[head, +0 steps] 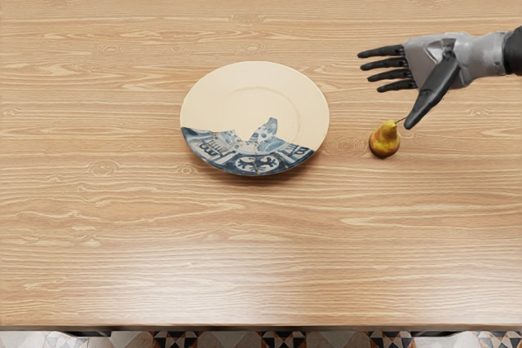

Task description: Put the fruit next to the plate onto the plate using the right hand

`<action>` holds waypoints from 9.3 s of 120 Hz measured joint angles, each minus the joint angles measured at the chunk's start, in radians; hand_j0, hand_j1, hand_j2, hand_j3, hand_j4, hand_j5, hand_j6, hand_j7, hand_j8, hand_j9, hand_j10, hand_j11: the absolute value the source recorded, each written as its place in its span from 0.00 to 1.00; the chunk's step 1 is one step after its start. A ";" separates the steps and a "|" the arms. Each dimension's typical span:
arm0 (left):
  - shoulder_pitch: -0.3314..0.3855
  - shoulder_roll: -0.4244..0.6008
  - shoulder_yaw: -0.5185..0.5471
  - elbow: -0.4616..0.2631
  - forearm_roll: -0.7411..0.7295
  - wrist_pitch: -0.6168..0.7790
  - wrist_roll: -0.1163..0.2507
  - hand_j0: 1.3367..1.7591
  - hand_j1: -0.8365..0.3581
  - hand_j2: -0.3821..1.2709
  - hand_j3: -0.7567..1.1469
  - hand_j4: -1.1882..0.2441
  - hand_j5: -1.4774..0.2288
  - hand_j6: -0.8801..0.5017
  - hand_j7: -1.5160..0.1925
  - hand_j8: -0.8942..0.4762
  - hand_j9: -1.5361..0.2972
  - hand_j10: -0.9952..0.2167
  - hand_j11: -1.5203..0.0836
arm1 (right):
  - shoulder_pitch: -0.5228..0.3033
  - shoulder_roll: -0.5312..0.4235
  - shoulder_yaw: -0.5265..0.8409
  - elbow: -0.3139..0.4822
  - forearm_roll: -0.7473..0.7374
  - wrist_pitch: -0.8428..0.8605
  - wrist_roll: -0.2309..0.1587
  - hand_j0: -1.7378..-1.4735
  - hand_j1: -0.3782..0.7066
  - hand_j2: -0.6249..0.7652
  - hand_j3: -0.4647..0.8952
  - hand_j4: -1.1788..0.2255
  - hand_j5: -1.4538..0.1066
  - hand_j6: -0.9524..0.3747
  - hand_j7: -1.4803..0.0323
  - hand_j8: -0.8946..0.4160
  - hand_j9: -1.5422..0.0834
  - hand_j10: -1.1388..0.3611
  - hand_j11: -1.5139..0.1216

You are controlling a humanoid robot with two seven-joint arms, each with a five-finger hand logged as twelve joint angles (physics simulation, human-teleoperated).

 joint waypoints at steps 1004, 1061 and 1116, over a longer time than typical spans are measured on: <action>0.014 0.000 0.001 0.000 0.003 0.000 0.001 0.76 0.98 0.23 0.40 0.82 0.86 0.63 0.88 0.65 0.83 0.81 0.94 | 0.416 0.520 -0.427 0.079 -0.265 -0.799 0.000 0.30 0.67 0.83 0.34 0.23 0.18 0.26 0.23 0.26 0.24 0.18 0.22; 0.012 0.000 0.002 0.000 0.002 0.000 0.001 0.76 0.98 0.23 0.40 0.82 0.86 0.63 0.88 0.65 0.83 0.81 0.94 | 0.394 0.580 -0.446 -0.028 -0.279 -0.791 -0.001 0.30 0.65 0.82 0.34 0.23 0.18 0.25 0.23 0.25 0.24 0.18 0.23; 0.012 0.000 0.002 0.000 0.001 0.000 0.001 0.76 0.98 0.23 0.40 0.82 0.86 0.63 0.88 0.65 0.83 0.81 0.94 | 0.353 0.623 -0.459 -0.116 -0.317 -0.799 -0.001 0.30 0.59 0.77 0.34 0.30 0.27 0.30 0.31 0.29 0.32 0.24 0.31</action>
